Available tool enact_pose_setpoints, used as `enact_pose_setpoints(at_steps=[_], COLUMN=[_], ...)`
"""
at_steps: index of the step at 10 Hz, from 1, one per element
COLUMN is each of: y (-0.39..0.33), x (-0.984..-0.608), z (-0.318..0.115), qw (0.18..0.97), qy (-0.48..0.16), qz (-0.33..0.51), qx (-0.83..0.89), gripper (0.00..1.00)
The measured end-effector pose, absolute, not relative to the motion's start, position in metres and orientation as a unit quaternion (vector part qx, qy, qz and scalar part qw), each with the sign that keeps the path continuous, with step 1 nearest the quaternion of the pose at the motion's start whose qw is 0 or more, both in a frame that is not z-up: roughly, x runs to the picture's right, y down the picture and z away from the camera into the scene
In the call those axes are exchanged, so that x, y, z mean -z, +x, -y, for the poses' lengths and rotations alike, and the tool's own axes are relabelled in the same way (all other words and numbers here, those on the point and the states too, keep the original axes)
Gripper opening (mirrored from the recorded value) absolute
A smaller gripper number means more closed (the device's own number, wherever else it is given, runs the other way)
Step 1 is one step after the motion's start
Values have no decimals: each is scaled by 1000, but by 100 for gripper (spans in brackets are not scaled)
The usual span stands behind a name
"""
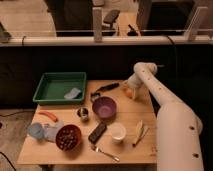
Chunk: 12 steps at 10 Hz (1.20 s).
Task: Place apple in paper cup
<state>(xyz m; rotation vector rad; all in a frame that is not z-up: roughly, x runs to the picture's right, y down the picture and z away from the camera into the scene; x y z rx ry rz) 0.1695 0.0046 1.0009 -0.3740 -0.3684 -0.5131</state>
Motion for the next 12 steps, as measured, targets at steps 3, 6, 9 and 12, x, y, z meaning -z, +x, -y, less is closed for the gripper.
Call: enact_pose_setpoints(at_steps=[3,6,9,12], y=[169,169,168,168], x=[-1001,-1002,-1002,-1002], z=[-4,-4,-3,-2], qw=[934,934,934,934], qy=[-181,-180,-178,-176], qz=[181,182,184,185], qx=[251,250,250,250], gripper=[80,80,78,74])
